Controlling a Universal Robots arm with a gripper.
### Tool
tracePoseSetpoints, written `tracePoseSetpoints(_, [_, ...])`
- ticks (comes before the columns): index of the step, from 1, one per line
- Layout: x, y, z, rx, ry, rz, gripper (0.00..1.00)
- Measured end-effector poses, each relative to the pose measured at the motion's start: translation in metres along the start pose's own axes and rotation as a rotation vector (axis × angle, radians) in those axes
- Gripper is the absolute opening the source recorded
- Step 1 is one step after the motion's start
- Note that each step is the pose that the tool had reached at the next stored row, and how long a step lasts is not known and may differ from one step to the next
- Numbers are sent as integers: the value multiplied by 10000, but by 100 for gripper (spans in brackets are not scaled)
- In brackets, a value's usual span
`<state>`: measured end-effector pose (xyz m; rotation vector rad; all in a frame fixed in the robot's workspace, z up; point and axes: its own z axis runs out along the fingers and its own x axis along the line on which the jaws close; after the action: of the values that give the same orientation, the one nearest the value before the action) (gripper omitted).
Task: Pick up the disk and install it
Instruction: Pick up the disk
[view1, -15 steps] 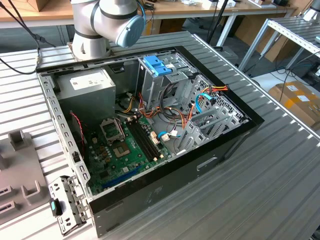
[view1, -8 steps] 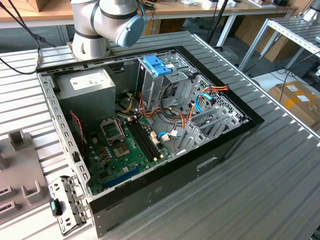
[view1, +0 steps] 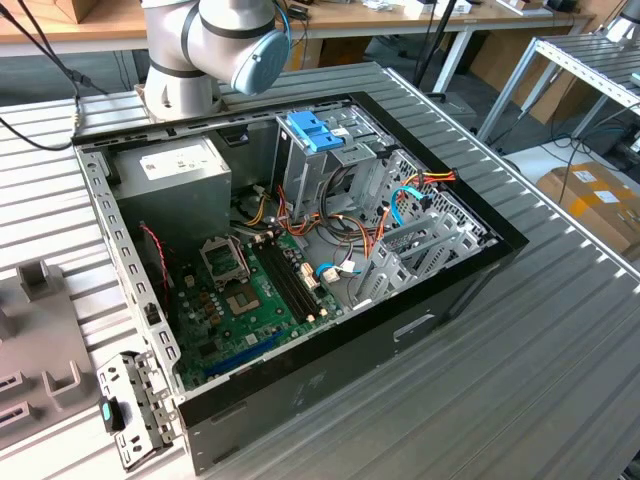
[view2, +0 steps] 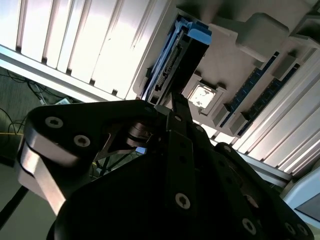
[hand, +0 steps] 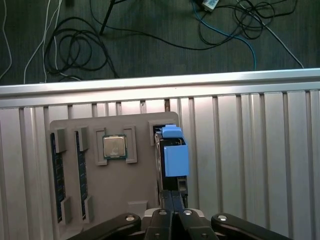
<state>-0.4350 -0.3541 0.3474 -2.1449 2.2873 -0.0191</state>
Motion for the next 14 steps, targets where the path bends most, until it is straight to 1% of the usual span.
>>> tracePoseSetpoints(12, [0, 0, 2, 0, 1, 0, 11])
tracePoseSetpoints(14, [0, 0, 2, 0, 0, 0, 24])
